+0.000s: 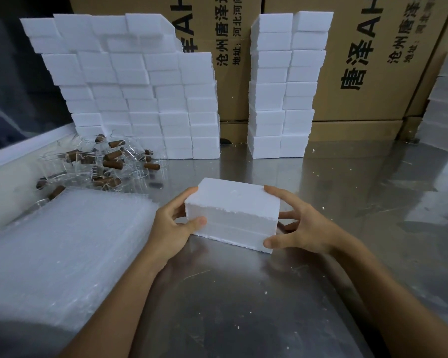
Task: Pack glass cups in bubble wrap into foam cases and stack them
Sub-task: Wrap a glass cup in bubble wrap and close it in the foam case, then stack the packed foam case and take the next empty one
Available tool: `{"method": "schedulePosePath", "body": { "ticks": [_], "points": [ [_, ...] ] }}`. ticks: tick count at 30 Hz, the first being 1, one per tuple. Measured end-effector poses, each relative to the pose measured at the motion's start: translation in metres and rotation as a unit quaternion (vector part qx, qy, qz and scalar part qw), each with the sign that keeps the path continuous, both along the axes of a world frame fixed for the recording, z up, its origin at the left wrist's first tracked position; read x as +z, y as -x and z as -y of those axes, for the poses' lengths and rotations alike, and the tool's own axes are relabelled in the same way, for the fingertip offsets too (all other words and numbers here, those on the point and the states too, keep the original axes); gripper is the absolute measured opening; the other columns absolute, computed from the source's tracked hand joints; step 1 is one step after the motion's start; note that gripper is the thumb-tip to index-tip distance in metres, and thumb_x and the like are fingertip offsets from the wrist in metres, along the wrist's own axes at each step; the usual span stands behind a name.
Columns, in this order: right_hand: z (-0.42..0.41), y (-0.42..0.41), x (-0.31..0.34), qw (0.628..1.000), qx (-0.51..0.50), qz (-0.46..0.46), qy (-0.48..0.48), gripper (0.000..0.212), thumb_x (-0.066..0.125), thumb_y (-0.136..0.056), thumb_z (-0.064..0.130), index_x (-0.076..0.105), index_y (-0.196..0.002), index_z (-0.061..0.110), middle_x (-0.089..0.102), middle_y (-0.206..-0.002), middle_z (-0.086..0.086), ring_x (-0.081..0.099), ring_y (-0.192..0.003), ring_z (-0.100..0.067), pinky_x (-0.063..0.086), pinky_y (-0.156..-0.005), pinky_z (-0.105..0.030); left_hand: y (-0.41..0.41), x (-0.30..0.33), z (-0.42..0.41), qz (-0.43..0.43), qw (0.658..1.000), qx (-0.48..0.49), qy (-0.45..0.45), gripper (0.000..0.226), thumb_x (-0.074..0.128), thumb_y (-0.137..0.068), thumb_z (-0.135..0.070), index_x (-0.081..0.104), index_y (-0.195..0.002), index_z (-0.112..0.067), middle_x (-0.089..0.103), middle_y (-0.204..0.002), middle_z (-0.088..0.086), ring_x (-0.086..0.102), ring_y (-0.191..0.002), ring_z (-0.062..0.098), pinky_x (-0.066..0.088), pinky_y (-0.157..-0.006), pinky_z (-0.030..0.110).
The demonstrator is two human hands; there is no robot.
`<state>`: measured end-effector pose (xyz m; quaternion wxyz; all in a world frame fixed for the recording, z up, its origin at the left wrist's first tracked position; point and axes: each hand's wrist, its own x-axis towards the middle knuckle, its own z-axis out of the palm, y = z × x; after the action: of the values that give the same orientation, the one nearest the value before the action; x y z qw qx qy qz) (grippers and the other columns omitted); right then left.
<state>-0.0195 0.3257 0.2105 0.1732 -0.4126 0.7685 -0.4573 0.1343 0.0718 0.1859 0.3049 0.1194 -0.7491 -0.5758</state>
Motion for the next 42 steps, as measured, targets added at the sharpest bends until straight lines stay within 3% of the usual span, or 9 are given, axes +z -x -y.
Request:
{"method": "schedulePosePath", "body": {
  "ticks": [3, 6, 9, 13, 17, 22, 25, 33, 42],
  "points": [
    [0.000, -0.002, 0.006, 0.997, 0.007, -0.062, -0.043, 0.103, 0.088, -0.056, 0.046, 0.031, -0.140, 0.056, 0.024, -0.146, 0.023, 0.046, -0.123, -0.014, 0.049, -0.089, -0.014, 0.002, -0.001, -0.003, 0.015, 0.998, 0.051, 0.025, 0.062, 0.076, -0.082, -0.005, 0.059, -0.121, -0.050, 0.065, -0.118, -0.017, 0.059, -0.109, 0.004, 0.055, -0.090, 0.025],
    [0.003, -0.006, 0.011, 0.992, -0.013, -0.118, -0.038, 0.092, 0.090, -0.062, 0.034, 0.041, -0.138, 0.050, 0.034, -0.143, 0.015, 0.055, -0.105, -0.005, 0.049, -0.082, -0.010, 0.008, -0.002, -0.008, 0.041, 0.985, 0.148, 0.082, 0.061, 0.073, -0.087, -0.013, 0.052, -0.136, -0.041, 0.057, -0.119, -0.004, 0.057, -0.099, 0.009, 0.056, -0.088, 0.035],
    [0.012, -0.017, 0.010, 0.978, -0.058, -0.199, -0.010, 0.080, 0.091, -0.063, 0.038, 0.053, -0.133, 0.041, 0.046, -0.136, 0.013, 0.059, -0.086, -0.001, 0.050, -0.078, -0.015, 0.017, -0.003, -0.017, 0.024, 0.975, 0.179, 0.130, 0.056, 0.065, -0.093, -0.011, 0.048, -0.141, -0.037, 0.056, -0.113, 0.003, 0.057, -0.085, 0.005, 0.050, -0.078, 0.021],
    [0.027, -0.031, 0.003, 0.947, -0.134, -0.287, -0.054, 0.080, 0.082, -0.066, 0.060, 0.051, -0.136, 0.037, 0.035, -0.147, 0.020, 0.061, -0.088, -0.015, 0.052, -0.086, -0.037, 0.027, -0.004, -0.032, 0.008, 0.994, 0.090, 0.066, 0.050, 0.063, -0.094, -0.019, 0.050, -0.134, -0.045, 0.066, -0.119, -0.003, 0.065, -0.095, -0.003, 0.052, -0.086, 0.017],
    [0.035, -0.034, -0.004, 0.918, -0.164, -0.356, -0.065, 0.068, 0.071, -0.080, 0.057, 0.047, -0.139, 0.031, 0.026, -0.157, 0.018, 0.063, -0.103, -0.020, 0.051, -0.082, -0.035, 0.026, -0.003, -0.041, 0.000, 0.999, -0.049, -0.019, 0.052, 0.063, -0.078, -0.042, 0.053, -0.128, -0.050, 0.065, -0.130, 0.001, 0.063, -0.117, 0.017, 0.051, -0.101, 0.047],
    [0.049, -0.024, -0.007, 0.894, -0.188, -0.391, -0.108, 0.063, 0.059, -0.092, 0.053, 0.034, -0.148, 0.038, 0.028, -0.158, 0.012, 0.059, -0.118, -0.025, 0.051, -0.083, -0.037, 0.030, -0.009, -0.044, 0.027, 0.997, -0.072, 0.030, 0.071, 0.067, -0.075, -0.038, 0.042, -0.140, -0.052, 0.062, -0.130, -0.017, 0.061, -0.114, -0.002, 0.052, -0.097, 0.024],
    [0.063, -0.008, -0.008, 0.892, -0.209, -0.384, -0.112, 0.063, 0.060, -0.093, 0.049, 0.035, -0.148, 0.036, 0.028, -0.159, 0.010, 0.058, -0.119, -0.027, 0.051, -0.085, -0.038, 0.033, -0.013, -0.049, 0.054, 0.994, -0.032, 0.086, 0.078, 0.067, -0.074, -0.035, 0.032, -0.141, -0.054, 0.065, -0.102, -0.037, 0.064, -0.098, -0.008, 0.052, -0.081, 0.011],
    [0.117, 0.076, -0.007, 0.894, -0.222, -0.367, -0.134, 0.060, 0.059, -0.097, 0.036, 0.031, -0.150, 0.031, 0.024, -0.161, 0.003, 0.059, -0.118, -0.034, 0.051, -0.088, -0.044, 0.042, -0.016, -0.049, 0.072, 0.986, 0.041, 0.147, 0.009, 0.066, -0.069, -0.034, 0.063, -0.078, -0.032, 0.067, -0.076, -0.016, 0.062, -0.067, -0.001, 0.043, -0.062, 0.005],
    [0.178, 0.170, -0.004, 0.877, -0.229, -0.391, -0.158, 0.058, 0.062, -0.095, 0.027, 0.034, -0.146, 0.027, 0.032, -0.155, -0.002, 0.063, -0.109, -0.035, 0.056, -0.081, -0.045, 0.049, -0.016, -0.045, 0.067, 0.980, 0.057, 0.176, 0.012, 0.064, -0.065, -0.034, 0.063, -0.068, -0.022, 0.060, -0.062, -0.001, 0.056, -0.058, 0.007, 0.042, -0.057, 0.015]
  ]
}}
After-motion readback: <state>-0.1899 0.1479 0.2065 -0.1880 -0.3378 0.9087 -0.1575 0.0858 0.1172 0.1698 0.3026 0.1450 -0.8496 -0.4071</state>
